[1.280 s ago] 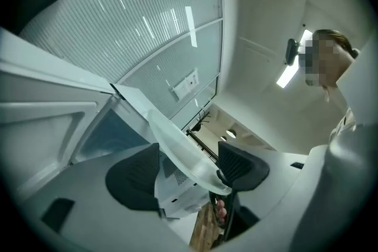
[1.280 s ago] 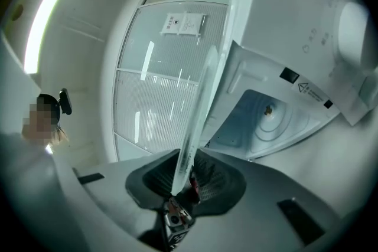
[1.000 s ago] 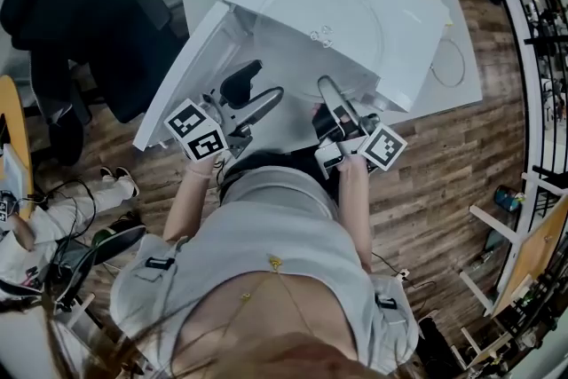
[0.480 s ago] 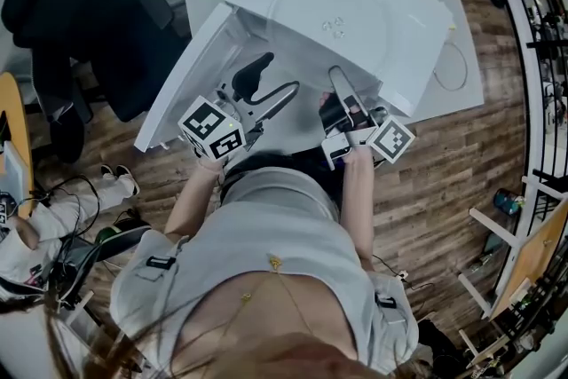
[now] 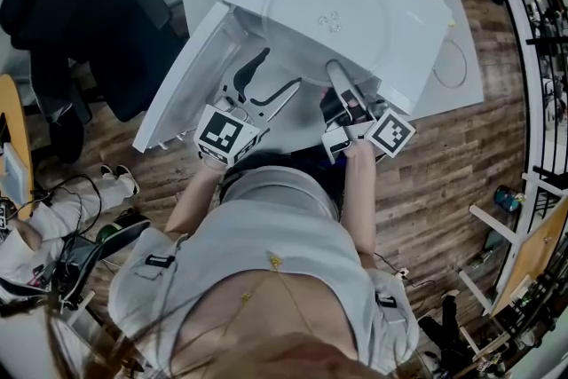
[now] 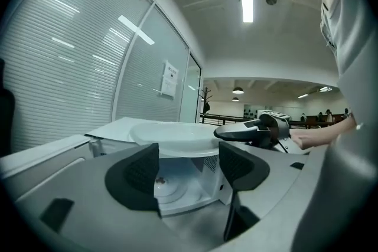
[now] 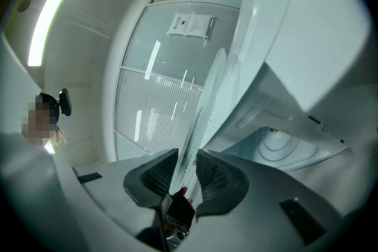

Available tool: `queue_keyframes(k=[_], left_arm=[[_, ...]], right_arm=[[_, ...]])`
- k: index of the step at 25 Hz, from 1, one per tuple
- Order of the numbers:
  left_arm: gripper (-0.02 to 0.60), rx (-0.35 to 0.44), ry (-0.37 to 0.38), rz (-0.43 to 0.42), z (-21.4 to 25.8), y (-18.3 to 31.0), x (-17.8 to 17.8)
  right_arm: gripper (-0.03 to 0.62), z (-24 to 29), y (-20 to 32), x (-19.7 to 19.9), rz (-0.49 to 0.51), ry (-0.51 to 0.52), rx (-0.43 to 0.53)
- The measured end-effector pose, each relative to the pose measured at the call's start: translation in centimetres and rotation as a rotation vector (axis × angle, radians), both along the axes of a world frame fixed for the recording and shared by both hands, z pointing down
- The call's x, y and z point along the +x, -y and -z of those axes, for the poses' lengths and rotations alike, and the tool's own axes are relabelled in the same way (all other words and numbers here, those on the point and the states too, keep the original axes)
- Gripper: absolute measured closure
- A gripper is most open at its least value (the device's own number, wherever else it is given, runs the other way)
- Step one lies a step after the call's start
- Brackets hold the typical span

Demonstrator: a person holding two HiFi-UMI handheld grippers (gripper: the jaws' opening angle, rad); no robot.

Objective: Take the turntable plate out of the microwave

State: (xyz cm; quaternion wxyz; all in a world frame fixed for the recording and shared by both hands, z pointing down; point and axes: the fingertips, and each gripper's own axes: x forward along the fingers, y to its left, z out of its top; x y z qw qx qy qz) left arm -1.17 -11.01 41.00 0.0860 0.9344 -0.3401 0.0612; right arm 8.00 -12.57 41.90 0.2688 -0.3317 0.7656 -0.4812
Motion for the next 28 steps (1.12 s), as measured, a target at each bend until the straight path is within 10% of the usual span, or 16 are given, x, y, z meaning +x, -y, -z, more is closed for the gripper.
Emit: queue_keyframes(k=[14,19,28], left_arm=[[0.265,0.009,-0.023,0.021,0.5,1.2,0.6],[0.265,0.008,-0.020,0.030,0.4,1.5,1.1],[0.265,-0.006,-0.028,0.037,0.2,1.4,0.9]], right_arm=[[0.501,0.3,0.7,0.6,-0.042,0.057,0.042],[0.380,0.9,-0.5,-0.2,-0.028,-0.131,0.118],[0.370,-1.1,-4.1,-0.4,-0.083,-0.715,0.150]])
